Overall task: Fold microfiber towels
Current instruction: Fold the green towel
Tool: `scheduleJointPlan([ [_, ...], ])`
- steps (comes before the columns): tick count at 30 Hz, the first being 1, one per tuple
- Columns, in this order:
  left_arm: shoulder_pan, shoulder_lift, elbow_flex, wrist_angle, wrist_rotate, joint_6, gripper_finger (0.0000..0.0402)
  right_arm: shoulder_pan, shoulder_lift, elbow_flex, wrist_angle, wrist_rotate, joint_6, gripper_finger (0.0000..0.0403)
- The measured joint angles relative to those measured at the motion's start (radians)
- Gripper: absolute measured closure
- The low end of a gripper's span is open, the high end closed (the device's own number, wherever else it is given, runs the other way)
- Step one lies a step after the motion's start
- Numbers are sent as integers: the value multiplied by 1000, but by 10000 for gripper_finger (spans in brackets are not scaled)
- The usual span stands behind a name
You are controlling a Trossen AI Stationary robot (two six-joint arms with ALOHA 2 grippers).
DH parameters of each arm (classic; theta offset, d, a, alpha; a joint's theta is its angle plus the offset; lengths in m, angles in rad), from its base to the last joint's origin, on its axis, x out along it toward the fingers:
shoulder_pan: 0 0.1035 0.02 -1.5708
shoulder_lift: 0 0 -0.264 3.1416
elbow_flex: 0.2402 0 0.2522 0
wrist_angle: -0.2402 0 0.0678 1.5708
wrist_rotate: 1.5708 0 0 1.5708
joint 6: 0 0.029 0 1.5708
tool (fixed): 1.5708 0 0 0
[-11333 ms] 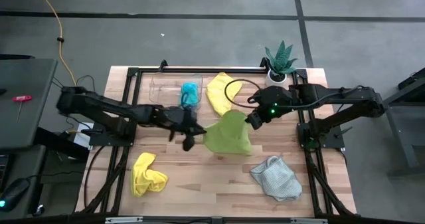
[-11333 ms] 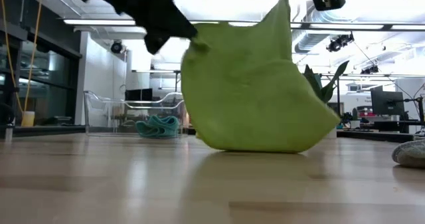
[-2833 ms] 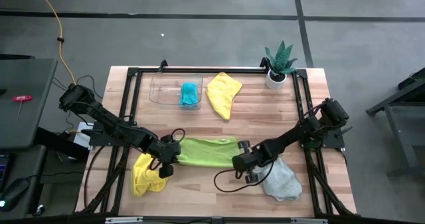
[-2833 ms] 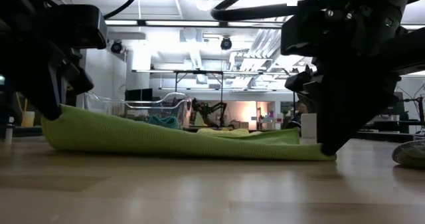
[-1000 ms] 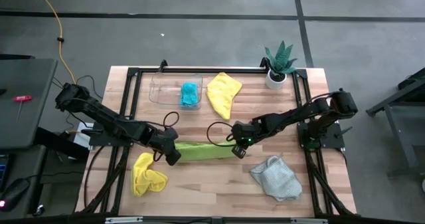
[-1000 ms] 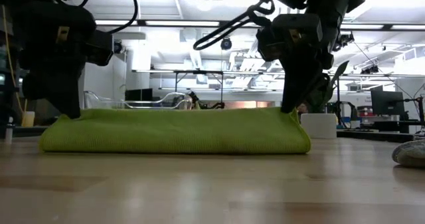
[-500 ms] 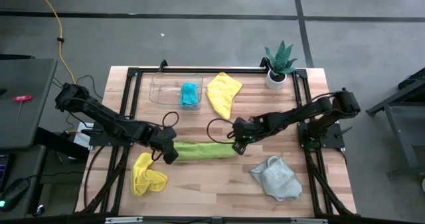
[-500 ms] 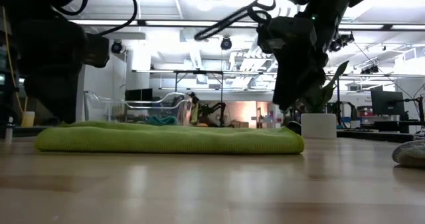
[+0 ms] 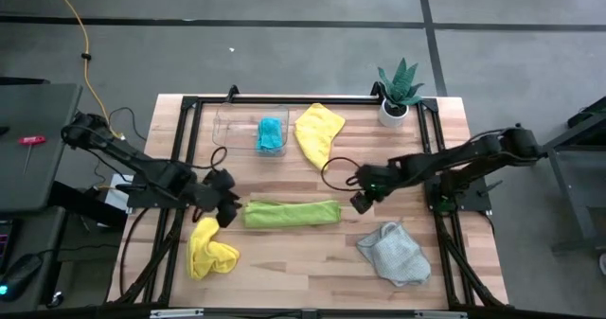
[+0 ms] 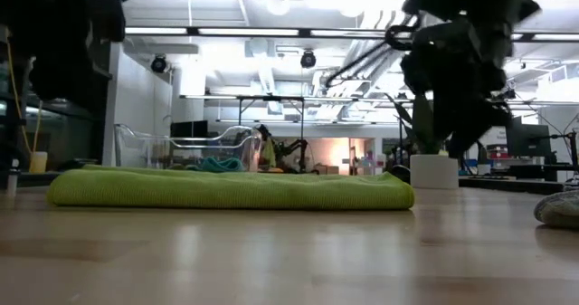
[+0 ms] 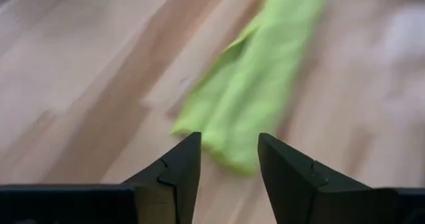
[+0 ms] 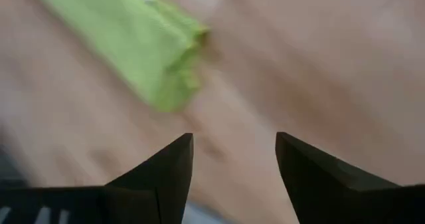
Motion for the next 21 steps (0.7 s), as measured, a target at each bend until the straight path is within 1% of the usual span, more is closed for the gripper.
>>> scheduleJointPlan([
  [2, -25, -46, -56, 129, -16, -4, 263, 24, -28, -83, 182, -10, 131, 196],
  [4, -41, -69, -122, 267, -16, -13, 265, 50, -31, -146, 336, 4, 246, 196],
  [7, -53, -75, -212, 397, -14, -66, 265, 93, -1, -193, 449, 59, 349, 196],
  [10, -55, -71, -263, 404, 9, -153, 265, 122, 45, -196, 462, 121, 392, 196],
  [13, -55, -68, -294, 390, 43, -218, 265, 132, 102, -176, 485, 167, 396, 196],
  [16, -55, -68, -300, 362, 61, -237, 265, 132, 169, -156, 536, 172, 395, 196],
  [21, -55, -68, -301, 341, 59, -236, 265, 131, 264, -125, 578, 184, 395, 196],
])
